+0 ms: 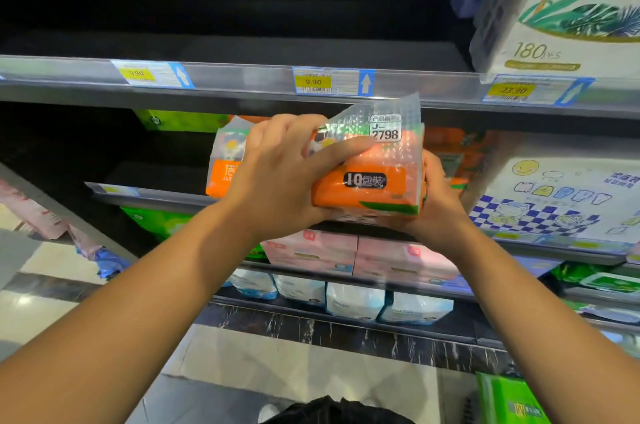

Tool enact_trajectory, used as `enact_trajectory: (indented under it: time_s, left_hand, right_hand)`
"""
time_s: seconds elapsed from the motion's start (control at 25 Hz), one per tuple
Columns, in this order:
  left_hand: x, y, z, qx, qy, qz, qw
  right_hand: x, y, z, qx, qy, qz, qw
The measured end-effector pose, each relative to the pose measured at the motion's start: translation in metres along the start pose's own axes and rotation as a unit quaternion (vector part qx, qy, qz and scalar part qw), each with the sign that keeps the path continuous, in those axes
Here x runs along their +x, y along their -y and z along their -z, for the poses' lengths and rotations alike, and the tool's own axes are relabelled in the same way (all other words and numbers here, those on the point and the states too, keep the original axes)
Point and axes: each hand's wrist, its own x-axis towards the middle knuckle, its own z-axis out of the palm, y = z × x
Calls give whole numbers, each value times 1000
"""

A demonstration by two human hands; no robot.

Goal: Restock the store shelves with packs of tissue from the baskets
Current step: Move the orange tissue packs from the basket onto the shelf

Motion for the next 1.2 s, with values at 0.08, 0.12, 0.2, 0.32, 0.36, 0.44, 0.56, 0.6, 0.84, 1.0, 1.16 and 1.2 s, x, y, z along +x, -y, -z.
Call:
enact_trajectory:
  time_s: [0.08, 0.12, 0.2, 0.32, 0.36, 0.44, 0.56, 0.6, 0.84, 1.0, 1.16, 1.2]
  left_hand:
    - [-3, 4, -3, -16, -6, -9, 1000]
    - [-7, 9, -3, -25, -9, -5, 1000]
    - [-19, 23, -4, -15, -9, 24, 1000]
    - [-41, 46, -9, -23, -18, 89, 996]
    - [-46, 50, -13, -61, -28, 108, 992]
    - [-50, 49, -22, -105, -42, 131, 985]
    - [-44, 41, -37, -94, -33, 144, 985]
    - [-40, 40, -41, -92, -23, 152, 984]
    - [-8, 37, -48, -148, 31, 208, 966]
    - [-6, 25, -63, -294, -33, 321, 899]
    - [-2, 19, -71, -410, -46, 399, 819]
    - [1, 20, -73, -413, -42, 413, 811]
  right_hand:
    - [-4, -8, -2, 4, -13, 19, 1000]
    - [-5, -11, -2, 7, -17, 23, 1000]
    - [-8, -15, 1, 7, -29, 24, 999]
    - [-4, -24, 6, -37, -50, 65, 996]
    - [-1, -28, 7, -39, -50, 81, 995]
    - [5, -34, 5, -41, -40, 105, 993]
    - [10, -42, -1, -63, -32, 76, 995]
    - [9, -44, -3, -39, -24, 49, 998]
    - [-6, -21, -1, 161, -60, 19, 985]
    - [6, -7, 1, 201, -98, -5, 975]
    - [16, -8, -5, 198, -121, -54, 971]
    - [19, -13, -6, 195, -125, -71, 970]
